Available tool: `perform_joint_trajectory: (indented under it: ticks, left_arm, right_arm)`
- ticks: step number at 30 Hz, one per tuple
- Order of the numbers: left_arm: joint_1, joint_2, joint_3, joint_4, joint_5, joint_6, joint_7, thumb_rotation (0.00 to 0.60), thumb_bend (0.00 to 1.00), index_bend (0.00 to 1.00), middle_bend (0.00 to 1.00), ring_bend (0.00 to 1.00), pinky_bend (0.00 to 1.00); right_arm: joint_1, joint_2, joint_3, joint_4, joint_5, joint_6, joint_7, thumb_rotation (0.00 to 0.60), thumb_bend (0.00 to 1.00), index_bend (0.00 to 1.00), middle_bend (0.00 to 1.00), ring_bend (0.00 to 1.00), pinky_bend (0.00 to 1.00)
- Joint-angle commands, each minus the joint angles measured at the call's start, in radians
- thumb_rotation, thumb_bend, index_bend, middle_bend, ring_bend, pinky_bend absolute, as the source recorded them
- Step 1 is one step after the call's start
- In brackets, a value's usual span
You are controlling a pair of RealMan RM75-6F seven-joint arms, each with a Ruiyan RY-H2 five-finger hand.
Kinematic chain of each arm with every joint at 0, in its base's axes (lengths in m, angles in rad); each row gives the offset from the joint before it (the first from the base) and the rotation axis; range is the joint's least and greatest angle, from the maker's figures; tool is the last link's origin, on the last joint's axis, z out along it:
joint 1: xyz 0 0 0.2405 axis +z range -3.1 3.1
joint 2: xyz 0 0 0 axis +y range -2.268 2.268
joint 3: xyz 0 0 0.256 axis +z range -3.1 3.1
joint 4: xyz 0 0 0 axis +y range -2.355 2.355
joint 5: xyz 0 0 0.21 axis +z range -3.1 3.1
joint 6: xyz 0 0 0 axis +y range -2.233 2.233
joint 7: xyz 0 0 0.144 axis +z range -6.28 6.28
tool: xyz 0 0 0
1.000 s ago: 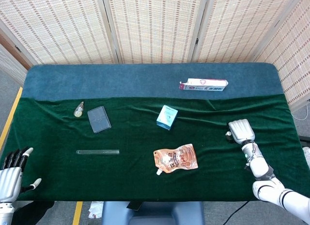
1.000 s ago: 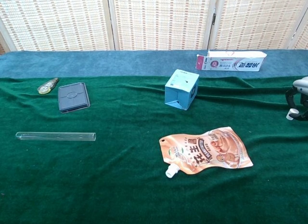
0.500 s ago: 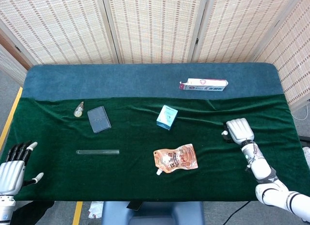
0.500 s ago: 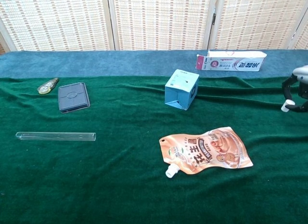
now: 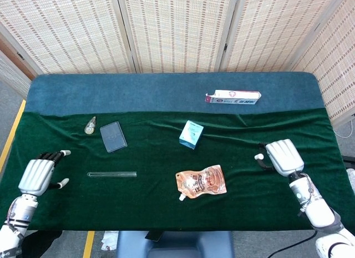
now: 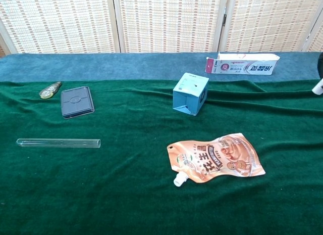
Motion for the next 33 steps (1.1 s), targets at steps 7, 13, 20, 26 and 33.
perform_joint_trajectory:
  ticks: [7, 13, 20, 26, 33]
  left_arm:
    - [-0.117, -0.098, -0.015, 0.021, -0.108, -0.158, 0.172, 0.6, 0.21, 0.35, 0.74, 0.68, 0.71]
    - [-0.162, -0.157, -0.018, 0.026, -0.169, -0.205, 0.243, 0.6, 0.21, 0.38, 0.78, 0.72, 0.75]
    - [-0.207, -0.23, -0.019, 0.021, -0.248, -0.238, 0.319, 0.6, 0.21, 0.42, 0.81, 0.74, 0.77]
    - [-0.225, -0.287, -0.01, 0.041, -0.299, -0.237, 0.374, 0.6, 0.21, 0.45, 0.83, 0.75, 0.77]
    - [-0.238, -0.327, -0.008, 0.056, -0.35, -0.237, 0.381, 0.6, 0.23, 0.48, 0.83, 0.76, 0.77]
  right_arm:
    - [-0.03, 0.017, -0.011, -0.001, -0.016, 0.032, 0.031, 0.478, 0.75, 0.69, 0.97, 1.0, 0.97]
    - [-0.038, 0.016, -0.014, 0.017, -0.017, 0.03, 0.051, 0.477, 0.75, 0.69, 0.97, 1.0, 0.97]
    - [-0.044, 0.013, -0.017, 0.04, -0.019, 0.025, 0.078, 0.479, 0.75, 0.69, 0.97, 1.0, 0.97]
    - [-0.051, 0.01, -0.021, 0.061, -0.021, 0.02, 0.102, 0.477, 0.75, 0.69, 0.97, 1.0, 0.97]
    - [-0.055, 0.001, -0.023, 0.087, -0.028, 0.014, 0.13, 0.478, 0.75, 0.69, 0.97, 1.0, 0.97]
